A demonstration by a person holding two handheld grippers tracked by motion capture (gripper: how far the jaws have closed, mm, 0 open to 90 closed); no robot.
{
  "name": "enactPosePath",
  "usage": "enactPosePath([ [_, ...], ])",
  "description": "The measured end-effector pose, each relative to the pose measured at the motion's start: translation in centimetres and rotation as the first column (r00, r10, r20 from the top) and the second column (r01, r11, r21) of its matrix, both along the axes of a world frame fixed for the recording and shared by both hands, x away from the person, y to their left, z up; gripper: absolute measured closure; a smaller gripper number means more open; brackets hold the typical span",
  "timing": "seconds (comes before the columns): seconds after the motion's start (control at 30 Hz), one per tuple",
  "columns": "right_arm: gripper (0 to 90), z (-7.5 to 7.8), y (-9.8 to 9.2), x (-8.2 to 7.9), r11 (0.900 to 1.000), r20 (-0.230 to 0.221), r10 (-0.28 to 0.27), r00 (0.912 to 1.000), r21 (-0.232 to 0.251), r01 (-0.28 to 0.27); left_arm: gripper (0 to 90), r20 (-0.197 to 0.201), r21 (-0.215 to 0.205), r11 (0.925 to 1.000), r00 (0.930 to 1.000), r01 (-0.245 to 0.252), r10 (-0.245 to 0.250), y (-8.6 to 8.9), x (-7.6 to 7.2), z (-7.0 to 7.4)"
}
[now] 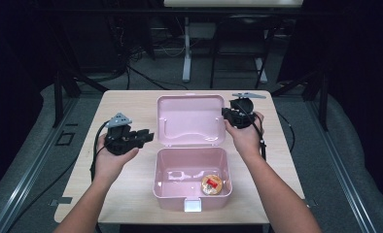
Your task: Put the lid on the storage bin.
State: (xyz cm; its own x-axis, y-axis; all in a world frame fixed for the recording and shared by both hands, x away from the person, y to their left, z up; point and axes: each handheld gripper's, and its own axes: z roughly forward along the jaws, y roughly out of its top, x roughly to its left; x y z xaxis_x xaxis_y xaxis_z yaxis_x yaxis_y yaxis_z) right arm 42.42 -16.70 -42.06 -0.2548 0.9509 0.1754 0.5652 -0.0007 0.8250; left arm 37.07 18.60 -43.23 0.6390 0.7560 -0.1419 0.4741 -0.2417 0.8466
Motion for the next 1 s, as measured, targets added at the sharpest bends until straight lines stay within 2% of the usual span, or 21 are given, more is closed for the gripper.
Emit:
enactPosePath([
  [0.2,87.7,0.0,0.0,0.0,1.000,0.001,0.003,1.0000,0.007,-0.003,69.8,0.014,-0.020,0.9993,0.9994,-0.032,0.032,-0.8,2.0,0.6],
  [0.33,87.8,0.0,0.0,0.0,1.000,0.002,0.007,1.0000,0.008,-0.007,68.6,0.041,-0.011,0.9988,0.9980,-0.047,0.047,-1.2,3.0,1.0],
  [0.43,87.8,-0.1,0.1,-0.1,1.000,0.006,0.010,0.9999,0.010,-0.010,69.4,0.048,-0.031,0.9966,0.9958,-0.077,0.078,-1.3,4.1,1.6],
  [0.53,87.8,-0.1,0.0,0.0,1.000,0.005,0.013,0.9999,0.012,-0.013,69.8,0.039,-0.014,0.9959,0.9952,-0.089,0.089,-1.4,4.6,1.7],
  [0.7,87.8,-0.1,0.0,0.0,1.000,0.006,0.014,0.9999,0.014,-0.014,69.8,0.029,-0.010,0.9930,0.9926,-0.118,0.118,-1.7,5.3,1.3],
  [1.0,87.7,-0.3,-0.1,-0.1,1.000,0.008,0.012,0.9999,0.023,-0.012,72.4,0.007,-0.038,0.9897,0.9904,-0.138,0.138,-2.1,6.1,0.5],
])
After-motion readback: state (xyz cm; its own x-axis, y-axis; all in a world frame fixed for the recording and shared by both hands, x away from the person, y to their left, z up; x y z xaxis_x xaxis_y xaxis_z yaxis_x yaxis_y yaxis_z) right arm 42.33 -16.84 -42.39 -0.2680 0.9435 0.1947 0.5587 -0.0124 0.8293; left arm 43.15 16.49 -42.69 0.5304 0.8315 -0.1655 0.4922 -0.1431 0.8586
